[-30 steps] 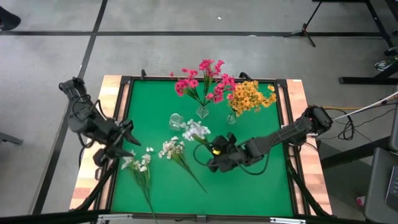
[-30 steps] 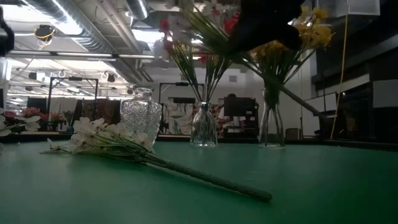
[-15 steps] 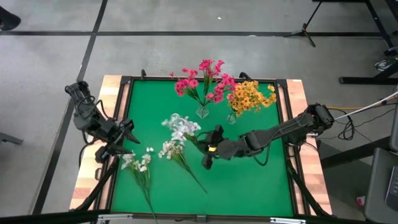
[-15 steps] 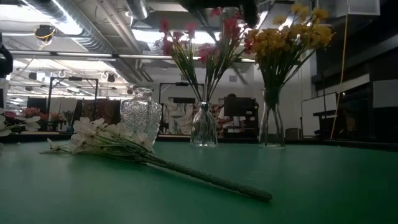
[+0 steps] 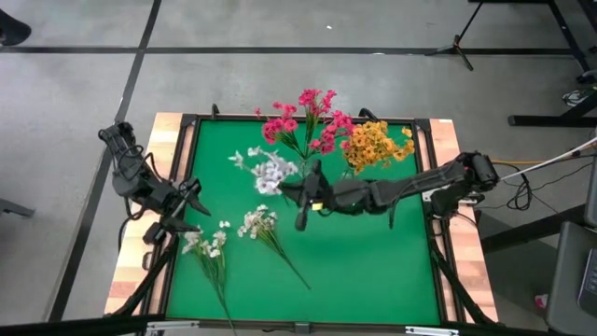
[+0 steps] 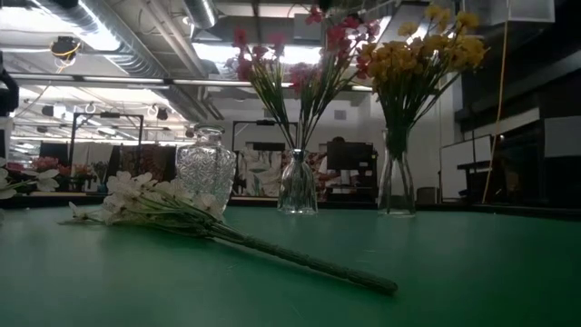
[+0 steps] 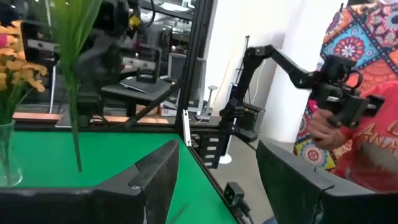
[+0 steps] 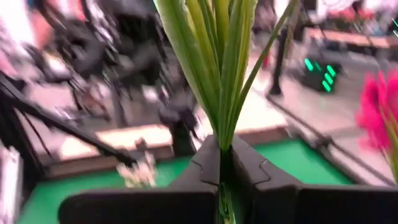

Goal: Sort flowers into vase by color
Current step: Put the right white flower into the left transparent vase

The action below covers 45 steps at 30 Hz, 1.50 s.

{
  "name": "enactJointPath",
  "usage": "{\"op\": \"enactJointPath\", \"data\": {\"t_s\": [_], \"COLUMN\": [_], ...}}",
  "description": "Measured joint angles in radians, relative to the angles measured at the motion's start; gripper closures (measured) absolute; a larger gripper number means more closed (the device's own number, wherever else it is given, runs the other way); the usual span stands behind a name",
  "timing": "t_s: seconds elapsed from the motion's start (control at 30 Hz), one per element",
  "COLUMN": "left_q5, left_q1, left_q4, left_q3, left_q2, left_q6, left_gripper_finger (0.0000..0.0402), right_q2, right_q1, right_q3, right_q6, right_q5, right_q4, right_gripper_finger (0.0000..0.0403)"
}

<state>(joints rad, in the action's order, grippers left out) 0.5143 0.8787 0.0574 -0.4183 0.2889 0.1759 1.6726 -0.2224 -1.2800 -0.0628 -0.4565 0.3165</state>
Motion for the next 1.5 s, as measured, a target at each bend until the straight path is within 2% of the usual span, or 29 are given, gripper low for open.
{"op": "enactJointPath", "data": {"t_s": [0.1,0.33,0.43,0.57,0.77,1.1,1.27,1.5], "left_q5": [-0.003,-0.127,-0.227,-0.268,-0.274,-0.274,-0.274,-0.274], "left_q1": [0.0,0.0,0.0,0.0,0.0,0.0,0.0,0.0], "left_q4": [0.006,-0.051,-0.068,-0.067,-0.146,-0.36,-0.465,-0.497], "left_q3": [0.0,0.0,0.0,0.0,0.062,0.213,0.293,0.317], "left_q2": [-0.004,-0.003,-0.004,-0.004,-0.015,-0.03,-0.031,-0.031], "left_q6": [0.002,-0.061,-0.087,-0.092,-0.168,-0.21,-0.205,-0.187], "left_gripper_finger": [0.0188,0.0188,0.0188,0.0188,0.0188,0.0188,0.0188,0.0188], "right_q2": [0.006,0.008,0.008,0.008,0.048,0.068,0.111,0.173], "right_q1": [0.035,0.114,0.135,0.147,0.152,0.158,0.191,0.239], "right_q3": [0.019,0.076,0.093,0.104,0.104,0.104,0.104,0.103], "right_q6": [0.05,0.068,0.068,0.067,0.068,0.103,0.119,0.124], "right_q5": [0.088,0.218,0.245,0.267,0.303,0.34,0.37,0.39], "right_q4": [0.136,0.313,0.35,0.345,0.409,0.456,0.547,0.618], "right_gripper_finger": [0.0395,0.0394,0.0394,0.0394,0.0394,0.0393,0.0393,0.0393]}}
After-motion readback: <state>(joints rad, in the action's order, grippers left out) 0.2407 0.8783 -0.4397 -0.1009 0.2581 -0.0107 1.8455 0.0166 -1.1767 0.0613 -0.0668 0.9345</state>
